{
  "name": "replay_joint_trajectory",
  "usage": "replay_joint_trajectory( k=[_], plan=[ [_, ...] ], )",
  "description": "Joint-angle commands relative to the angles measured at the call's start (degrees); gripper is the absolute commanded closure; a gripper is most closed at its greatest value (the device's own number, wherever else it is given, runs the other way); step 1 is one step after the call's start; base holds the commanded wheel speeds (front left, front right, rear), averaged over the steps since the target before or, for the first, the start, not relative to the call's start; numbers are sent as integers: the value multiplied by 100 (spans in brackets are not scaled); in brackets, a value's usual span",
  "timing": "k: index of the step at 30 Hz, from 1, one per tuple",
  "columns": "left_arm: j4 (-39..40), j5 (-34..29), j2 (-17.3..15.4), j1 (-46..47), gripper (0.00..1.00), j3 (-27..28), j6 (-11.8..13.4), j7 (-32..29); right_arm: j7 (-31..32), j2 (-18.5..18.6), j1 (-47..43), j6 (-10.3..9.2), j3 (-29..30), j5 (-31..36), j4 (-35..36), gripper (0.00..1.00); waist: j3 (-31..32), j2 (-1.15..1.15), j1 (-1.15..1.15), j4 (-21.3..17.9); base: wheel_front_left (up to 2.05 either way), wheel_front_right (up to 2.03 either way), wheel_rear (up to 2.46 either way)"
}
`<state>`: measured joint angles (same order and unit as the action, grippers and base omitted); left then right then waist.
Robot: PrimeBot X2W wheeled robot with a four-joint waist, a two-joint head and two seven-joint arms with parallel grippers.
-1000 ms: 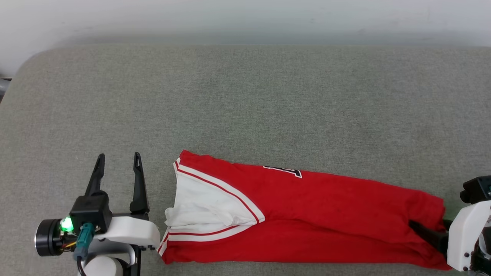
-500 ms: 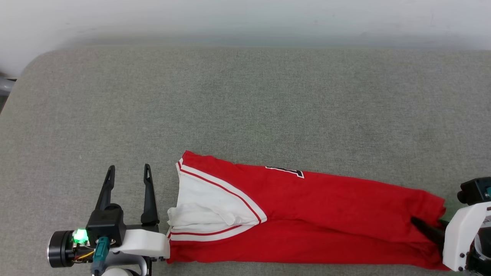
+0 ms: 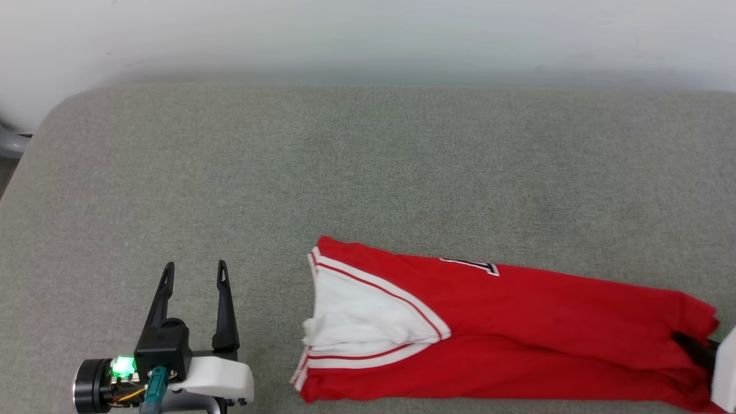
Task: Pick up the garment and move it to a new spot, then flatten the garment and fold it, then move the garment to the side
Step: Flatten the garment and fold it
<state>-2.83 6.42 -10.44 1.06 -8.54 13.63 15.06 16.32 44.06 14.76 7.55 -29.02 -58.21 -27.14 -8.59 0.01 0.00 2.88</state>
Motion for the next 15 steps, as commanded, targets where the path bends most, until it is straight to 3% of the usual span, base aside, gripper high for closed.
replay_joint_trajectory(
  k=[1,9,15],
  plan=[
    [-15,-43,9,-101,0,46,-26,15,-48,112,-67,-13,44,-9,-78,100,25,-1,0,-4,0,0,0],
    [-87,-221,111,-214,0,182,-185,15,-110,401,-208,-12,194,-152,51,100,173,-1,0,-6,0,0,0],
    [-104,-289,151,-282,0,242,-295,15,9,368,-540,-8,421,-524,1087,100,277,-1,0,20,0,0,0]
  ],
)
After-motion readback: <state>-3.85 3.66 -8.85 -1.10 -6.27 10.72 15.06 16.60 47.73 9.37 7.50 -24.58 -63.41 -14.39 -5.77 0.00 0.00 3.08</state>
